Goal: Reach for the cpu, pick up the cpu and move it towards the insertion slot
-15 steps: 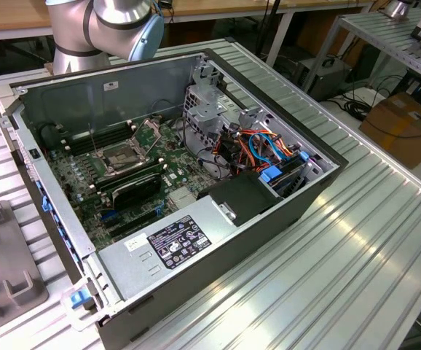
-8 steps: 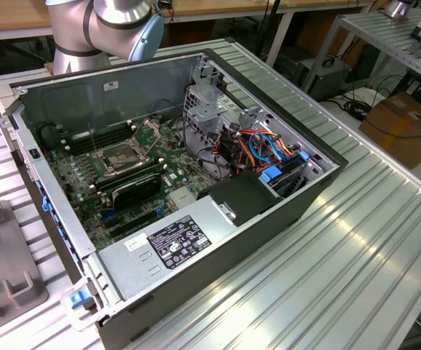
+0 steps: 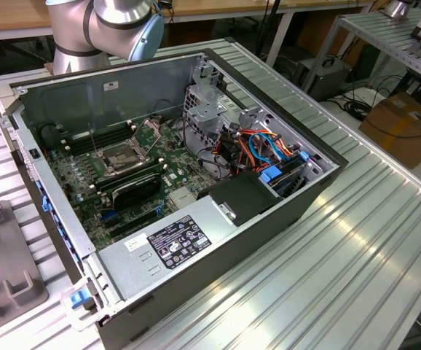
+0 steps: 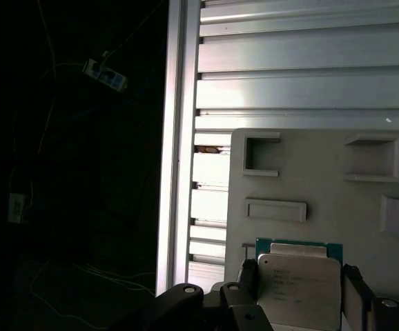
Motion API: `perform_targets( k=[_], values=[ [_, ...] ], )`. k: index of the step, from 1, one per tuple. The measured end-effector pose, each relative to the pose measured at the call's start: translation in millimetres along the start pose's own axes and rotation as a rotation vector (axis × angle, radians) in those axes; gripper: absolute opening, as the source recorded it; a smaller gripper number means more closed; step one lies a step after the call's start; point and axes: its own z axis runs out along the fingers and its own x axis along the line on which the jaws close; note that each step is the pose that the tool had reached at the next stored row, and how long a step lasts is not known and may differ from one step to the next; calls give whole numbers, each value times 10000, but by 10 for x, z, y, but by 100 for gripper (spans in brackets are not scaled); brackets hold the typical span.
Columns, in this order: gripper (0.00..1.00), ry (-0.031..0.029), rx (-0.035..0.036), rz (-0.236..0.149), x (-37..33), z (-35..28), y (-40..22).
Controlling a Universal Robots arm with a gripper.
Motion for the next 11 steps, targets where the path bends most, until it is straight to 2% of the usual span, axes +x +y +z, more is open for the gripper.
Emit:
perform_targets(
  k=[11],
  values=[
    [55,1,0,2,-13,-8,-1]
  ],
)
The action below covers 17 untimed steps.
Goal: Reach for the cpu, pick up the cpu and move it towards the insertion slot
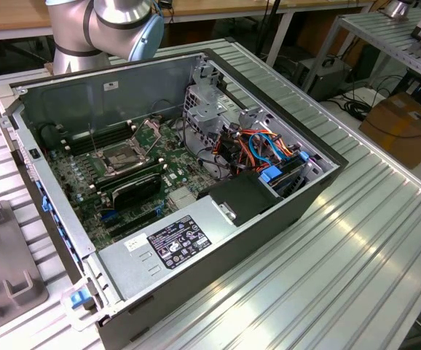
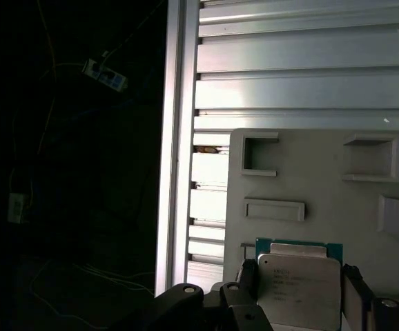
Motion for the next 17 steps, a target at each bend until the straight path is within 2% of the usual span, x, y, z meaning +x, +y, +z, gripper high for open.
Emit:
perform_targets(
  k=[7,9,11,12,14,17],
  values=[
    [55,2,15,-1,-1,-7,0],
    [55,0,28,0,0,-66,7],
    [55,-3,44,-1,0,-196,16],
    [55,-4,52,-1,0,-241,19],
    [55,-9,67,-1,-1,-300,24],
    [55,-29,82,-5,-1,-347,34]
  ],
)
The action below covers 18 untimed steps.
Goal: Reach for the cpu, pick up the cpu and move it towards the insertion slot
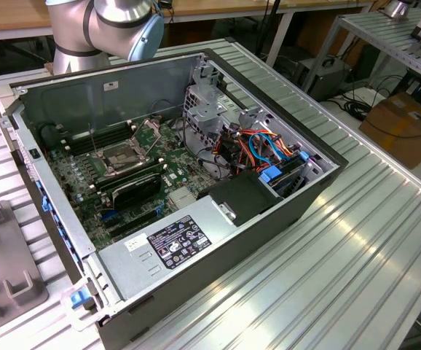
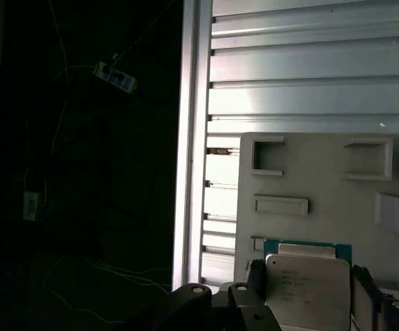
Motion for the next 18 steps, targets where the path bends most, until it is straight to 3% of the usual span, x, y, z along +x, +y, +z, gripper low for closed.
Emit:
perform_targets(
  k=[4,8,10,14,18],
  values=[
    [55,-14,28,-18,-1,-109,8],
    [55,-14,45,-22,-2,-364,26],
    [55,-14,54,-22,-3,-443,32],
    [55,-13,56,-22,-4,-454,33],
    [55,-14,55,-22,-90,-453,29]
  ],
)
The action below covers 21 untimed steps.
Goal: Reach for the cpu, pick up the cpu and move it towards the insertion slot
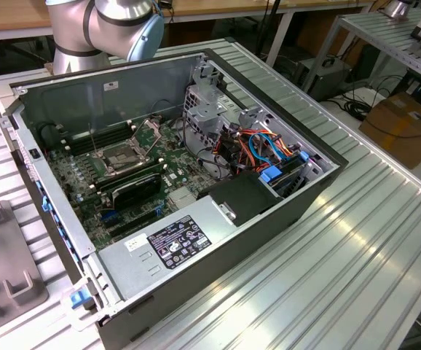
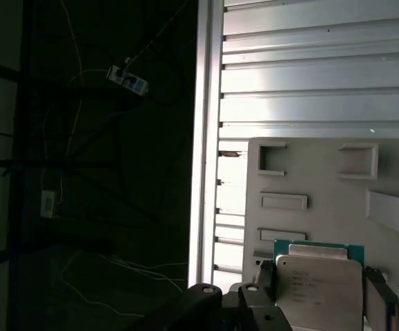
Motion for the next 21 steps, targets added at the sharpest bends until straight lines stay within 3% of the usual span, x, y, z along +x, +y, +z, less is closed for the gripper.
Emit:
perform_targets(
  k=[7,15,19,20,21],
  values=[
    [55,1,1,-1,-32,-5,-2],
    [55,0,0,1,-410,-7,-25],
    [55,0,0,0,-531,-8,-32],
    [55,-1,0,0,-621,-8,-37],
    [55,0,0,0,-661,-8,-39]
  ],
)
